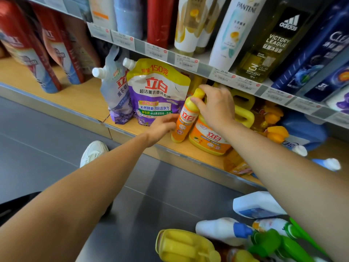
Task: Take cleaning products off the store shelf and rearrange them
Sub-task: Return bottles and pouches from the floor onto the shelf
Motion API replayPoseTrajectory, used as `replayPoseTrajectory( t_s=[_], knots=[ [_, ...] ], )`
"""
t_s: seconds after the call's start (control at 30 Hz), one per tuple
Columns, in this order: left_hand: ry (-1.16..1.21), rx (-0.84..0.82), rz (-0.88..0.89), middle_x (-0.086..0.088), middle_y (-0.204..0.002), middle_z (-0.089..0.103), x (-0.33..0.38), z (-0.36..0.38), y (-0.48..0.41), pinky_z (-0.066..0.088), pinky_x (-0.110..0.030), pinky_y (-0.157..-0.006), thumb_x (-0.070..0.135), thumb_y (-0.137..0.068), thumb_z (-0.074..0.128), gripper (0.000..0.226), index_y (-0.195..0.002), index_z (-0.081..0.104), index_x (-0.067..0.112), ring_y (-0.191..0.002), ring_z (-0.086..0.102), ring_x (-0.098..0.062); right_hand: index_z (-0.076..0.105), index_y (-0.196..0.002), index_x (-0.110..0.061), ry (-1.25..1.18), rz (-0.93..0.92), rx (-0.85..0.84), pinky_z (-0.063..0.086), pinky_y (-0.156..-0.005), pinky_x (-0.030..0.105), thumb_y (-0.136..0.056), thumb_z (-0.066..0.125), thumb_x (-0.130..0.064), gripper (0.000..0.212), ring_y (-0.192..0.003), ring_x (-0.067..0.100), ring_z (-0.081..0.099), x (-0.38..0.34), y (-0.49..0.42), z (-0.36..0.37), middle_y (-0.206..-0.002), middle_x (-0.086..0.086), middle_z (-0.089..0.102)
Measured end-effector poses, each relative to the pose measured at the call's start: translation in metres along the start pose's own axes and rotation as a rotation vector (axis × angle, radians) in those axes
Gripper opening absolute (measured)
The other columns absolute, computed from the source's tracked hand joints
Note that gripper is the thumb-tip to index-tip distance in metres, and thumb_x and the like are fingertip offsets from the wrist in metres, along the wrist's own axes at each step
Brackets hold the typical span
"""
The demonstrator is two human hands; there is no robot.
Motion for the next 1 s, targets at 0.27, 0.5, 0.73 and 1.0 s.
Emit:
replayPoseTrajectory(
  t_s=[0.27, 0.5, 0.73, 1.0],
  knots=[
    [-0.345, 0.363, 0.148, 0.006, -0.123, 0.068, -0.008, 0.012, -0.004, 0.052, -0.028, -0.093, 0.033, -0.082, 0.083, 0.06, -0.135, 0.056, 0.025, -0.106, 0.062, -0.007, 0.058, -0.137, -0.015, 0.093, 0.021, 0.067, 0.044, -0.1, 0.045, -0.086, 0.075, -0.034, 0.057, -0.12, 0.03, 0.052, 0.042, 0.042, -0.018, -0.134, 0.005, 0.06],
    [-0.325, 0.388, 0.087, 0.0, -0.128, 0.069, -0.001, 0.03, -0.024, 0.053, -0.035, -0.099, 0.03, -0.084, 0.082, 0.063, -0.139, 0.055, 0.019, -0.115, 0.064, -0.015, 0.042, -0.15, -0.016, 0.2, -0.034, -0.075, 0.02, -0.124, 0.046, -0.08, 0.082, -0.029, 0.082, -0.137, 0.031, 0.041, 0.063, 0.059, -0.013, -0.148, 0.009, 0.049],
    [-0.618, 0.494, 0.247, 0.001, -0.121, 0.067, 0.021, 0.001, 0.022, 0.055, -0.038, -0.092, 0.022, -0.089, 0.071, 0.044, -0.131, 0.06, 0.018, -0.109, 0.064, -0.018, 0.046, -0.148, -0.013, 0.213, -0.042, -0.036, 0.023, -0.122, 0.048, -0.076, 0.084, -0.027, 0.082, -0.134, 0.034, 0.047, 0.062, 0.06, -0.013, -0.144, 0.012, 0.053],
    [-1.037, 0.874, 0.575, -0.009, -0.123, 0.058, 0.126, -0.058, 0.063, 0.048, -0.04, -0.087, 0.031, -0.089, 0.065, 0.044, -0.128, 0.055, 0.015, -0.111, 0.055, -0.027, 0.051, -0.144, -0.013, 0.206, -0.028, -0.026, 0.027, -0.121, 0.05, -0.073, 0.087, -0.022, 0.08, -0.13, 0.035, 0.051, 0.058, 0.058, -0.016, -0.14, 0.013, 0.057]
  ],
)
Point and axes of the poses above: each hand's wrist, its own y-axis away from the middle knuckle, its own z-axis out of the palm, x = y × z, the point moved 6 cm from there along -y, towards the middle knuckle
